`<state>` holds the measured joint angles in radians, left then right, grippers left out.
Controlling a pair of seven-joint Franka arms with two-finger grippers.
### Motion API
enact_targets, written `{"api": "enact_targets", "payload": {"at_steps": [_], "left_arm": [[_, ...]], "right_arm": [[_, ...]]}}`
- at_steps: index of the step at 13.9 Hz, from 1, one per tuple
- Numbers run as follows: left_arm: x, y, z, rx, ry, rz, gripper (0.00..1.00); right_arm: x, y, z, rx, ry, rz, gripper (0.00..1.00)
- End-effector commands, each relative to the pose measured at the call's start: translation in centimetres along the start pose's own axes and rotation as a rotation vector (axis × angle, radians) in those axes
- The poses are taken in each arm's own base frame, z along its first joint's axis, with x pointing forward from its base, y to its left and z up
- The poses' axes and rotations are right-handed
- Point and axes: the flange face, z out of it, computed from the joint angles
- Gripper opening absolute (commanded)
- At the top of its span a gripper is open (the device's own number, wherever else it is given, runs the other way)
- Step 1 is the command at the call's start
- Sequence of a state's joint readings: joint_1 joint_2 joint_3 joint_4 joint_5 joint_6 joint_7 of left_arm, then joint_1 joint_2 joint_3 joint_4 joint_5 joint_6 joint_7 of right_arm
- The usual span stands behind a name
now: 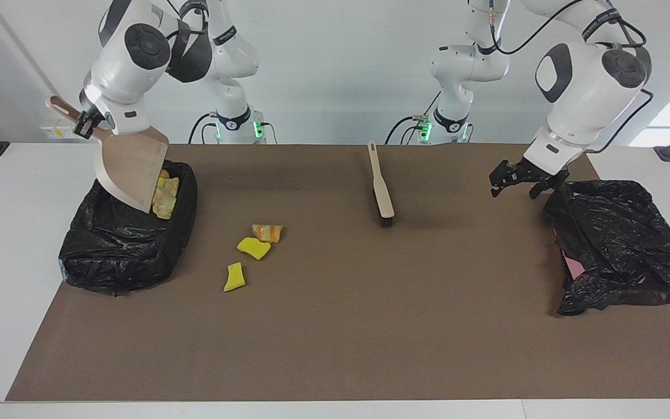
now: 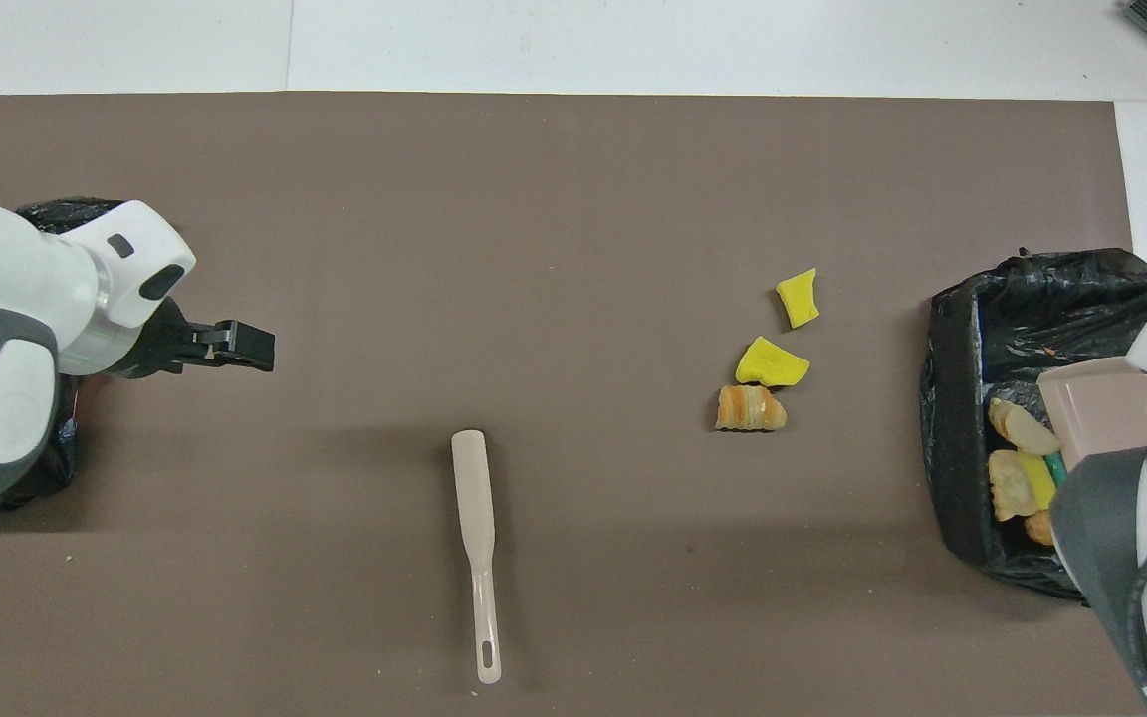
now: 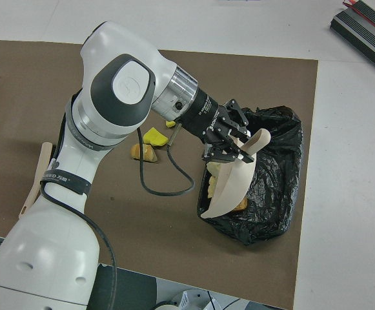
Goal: Sweep and dump trash in bin
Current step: 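Bring the empty dustpan back to the table center with the right gripper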
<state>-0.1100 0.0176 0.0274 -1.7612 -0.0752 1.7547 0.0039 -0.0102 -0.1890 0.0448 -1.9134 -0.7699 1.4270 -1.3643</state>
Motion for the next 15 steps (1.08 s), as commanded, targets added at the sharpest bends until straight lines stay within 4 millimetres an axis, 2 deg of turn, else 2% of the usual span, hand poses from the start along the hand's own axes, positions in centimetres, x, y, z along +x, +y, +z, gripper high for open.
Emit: {"api": "enact_targets", "payload": {"at_steps": [1, 3, 5, 7, 8, 12, 15], "left_arm": [[0.6, -0.4, -2.7, 0.025, 0.004, 0.031, 1.00], [0.3, -0.5, -3.7, 0.025, 0.019, 0.029, 1.00], [-0.2, -0.4, -5.2, 0.040, 0.004, 0.033, 1.00], [-0.5, 0.0, -6.4, 0.060, 0.009, 0.044, 1.00], [-0.9, 0.2, -6.8, 0.060, 0.010, 0.049, 1.00], [-1.4, 0.9, -7.2, 0.058, 0.016, 0.057, 1.00], [-1.3, -0.4, -7.4, 0.058, 0.026, 0.032, 1.00]], "right_arm": [[1.0, -1.8, -3.6, 0.021, 0.095, 0.186, 0.00], [4.0, -2.6, -5.7, 0.042, 0.202, 0.338, 0.00], [6.8, -3.3, -8.0, 0.104, 0.356, 0.608, 0.00], [10.4, -3.8, -11.5, 0.164, 0.504, 0.799, 0.00], [12.1, -3.4, -12.6, 0.188, 0.548, 0.853, 0.00], [21.8, -1.1, -17.1, 0.346, 0.639, 1.073, 0.00], [29.9, 1.8, -21.5, 0.459, 0.676, 1.247, 0.00]]}}
